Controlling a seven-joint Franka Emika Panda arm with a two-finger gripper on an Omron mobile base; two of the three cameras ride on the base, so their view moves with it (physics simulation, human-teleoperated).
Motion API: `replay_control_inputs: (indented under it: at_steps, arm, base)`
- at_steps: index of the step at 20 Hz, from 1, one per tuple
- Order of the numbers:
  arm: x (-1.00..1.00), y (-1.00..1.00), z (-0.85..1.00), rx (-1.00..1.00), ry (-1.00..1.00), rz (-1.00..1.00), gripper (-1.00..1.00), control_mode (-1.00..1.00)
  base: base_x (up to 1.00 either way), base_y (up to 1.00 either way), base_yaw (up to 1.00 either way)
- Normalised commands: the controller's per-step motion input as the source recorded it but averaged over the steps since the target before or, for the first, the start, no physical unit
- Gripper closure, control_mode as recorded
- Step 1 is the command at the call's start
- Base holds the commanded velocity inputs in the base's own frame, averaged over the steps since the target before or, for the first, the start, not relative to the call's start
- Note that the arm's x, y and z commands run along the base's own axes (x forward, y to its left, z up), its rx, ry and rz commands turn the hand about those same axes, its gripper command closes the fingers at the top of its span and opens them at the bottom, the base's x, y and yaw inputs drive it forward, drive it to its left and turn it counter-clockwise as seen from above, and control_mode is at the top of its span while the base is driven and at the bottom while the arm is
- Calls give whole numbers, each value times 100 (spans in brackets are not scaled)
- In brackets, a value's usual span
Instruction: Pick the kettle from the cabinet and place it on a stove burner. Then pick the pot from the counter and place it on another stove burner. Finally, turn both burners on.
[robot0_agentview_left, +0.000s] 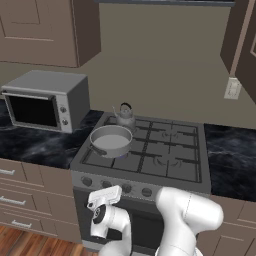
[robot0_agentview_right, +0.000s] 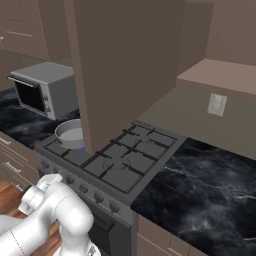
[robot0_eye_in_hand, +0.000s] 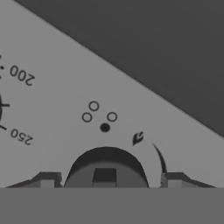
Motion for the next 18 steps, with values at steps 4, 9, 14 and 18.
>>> replay_control_inputs:
  at_steps: [4, 9, 14, 18]
  arm:
    - [-7, 3, 2, -7, 0, 0, -100, -100]
    - [-25, 5, 2, -8, 0, 0, -100, -100]
    - [-40, 12, 13, -12, 0, -2, -100, -100]
    - [-44, 17, 21, -15, 0, -2, -100, -100]
  base:
    - [0, 0, 0]
    - [0, 0, 0]
    - [0, 0, 0]
    - [0, 0, 0]
